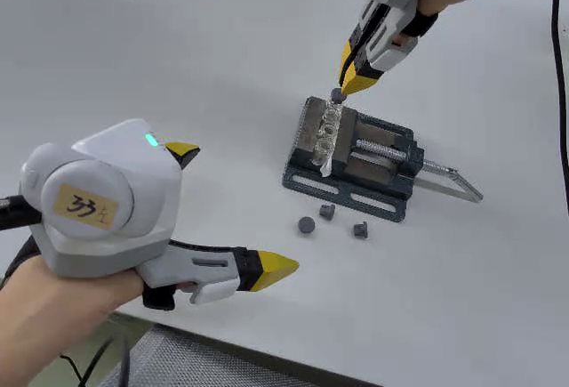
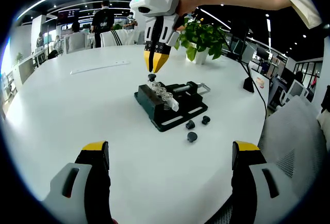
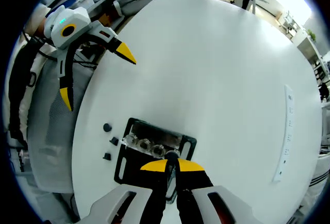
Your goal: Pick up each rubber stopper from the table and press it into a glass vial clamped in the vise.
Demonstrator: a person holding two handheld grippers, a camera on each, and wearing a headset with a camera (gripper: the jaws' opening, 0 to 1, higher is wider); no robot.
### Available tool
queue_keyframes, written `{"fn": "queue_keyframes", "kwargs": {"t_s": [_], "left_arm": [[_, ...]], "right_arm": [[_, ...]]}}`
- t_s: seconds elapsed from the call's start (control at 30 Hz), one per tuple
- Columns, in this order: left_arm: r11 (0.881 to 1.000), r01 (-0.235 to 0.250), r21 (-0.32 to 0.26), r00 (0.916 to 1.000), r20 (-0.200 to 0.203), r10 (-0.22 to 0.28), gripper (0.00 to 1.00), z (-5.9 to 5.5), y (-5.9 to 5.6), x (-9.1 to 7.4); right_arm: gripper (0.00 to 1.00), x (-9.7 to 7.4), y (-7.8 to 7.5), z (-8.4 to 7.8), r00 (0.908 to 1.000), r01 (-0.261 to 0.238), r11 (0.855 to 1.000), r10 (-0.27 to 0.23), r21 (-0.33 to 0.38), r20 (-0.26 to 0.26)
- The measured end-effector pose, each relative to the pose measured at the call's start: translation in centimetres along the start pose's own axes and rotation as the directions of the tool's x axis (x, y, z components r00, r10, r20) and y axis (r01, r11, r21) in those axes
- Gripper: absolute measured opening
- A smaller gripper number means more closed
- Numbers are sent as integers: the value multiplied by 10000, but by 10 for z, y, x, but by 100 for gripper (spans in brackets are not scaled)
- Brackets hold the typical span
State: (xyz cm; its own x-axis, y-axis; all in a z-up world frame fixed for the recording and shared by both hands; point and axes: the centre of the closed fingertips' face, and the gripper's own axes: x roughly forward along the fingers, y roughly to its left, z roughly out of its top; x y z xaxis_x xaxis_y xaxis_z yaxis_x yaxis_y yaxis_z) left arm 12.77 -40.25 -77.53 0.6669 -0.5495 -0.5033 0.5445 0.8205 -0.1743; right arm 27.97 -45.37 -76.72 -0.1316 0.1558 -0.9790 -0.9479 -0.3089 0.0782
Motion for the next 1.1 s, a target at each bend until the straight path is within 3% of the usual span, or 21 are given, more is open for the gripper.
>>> {"fn": "queue_keyframes", "kwargs": {"t_s": [0.2,0.37,0.43,0.97,1.1], "left_arm": [[10000,10,-10,10000,-8,-10,99,0,1,1],[10000,36,-19,10000,-41,-36,99,-1,1,2],[10000,37,-33,10000,-28,-37,99,-2,2,2],[9999,112,-93,9998,-134,-114,99,-4,4,4],[9999,114,-107,9998,-160,-115,99,-5,5,5]], "right_arm": [[0,6,-17,-2,9999,-102,9999,102,132,47],[0,7,-3,-1,9999,-99,9998,99,160,-20],[0,8,-7,-1,9999,-124,9998,125,177,-5],[0,6,11,4,9994,-226,9960,249,869,-255],[0,6,5,2,9992,-242,9955,271,918,-305]]}}
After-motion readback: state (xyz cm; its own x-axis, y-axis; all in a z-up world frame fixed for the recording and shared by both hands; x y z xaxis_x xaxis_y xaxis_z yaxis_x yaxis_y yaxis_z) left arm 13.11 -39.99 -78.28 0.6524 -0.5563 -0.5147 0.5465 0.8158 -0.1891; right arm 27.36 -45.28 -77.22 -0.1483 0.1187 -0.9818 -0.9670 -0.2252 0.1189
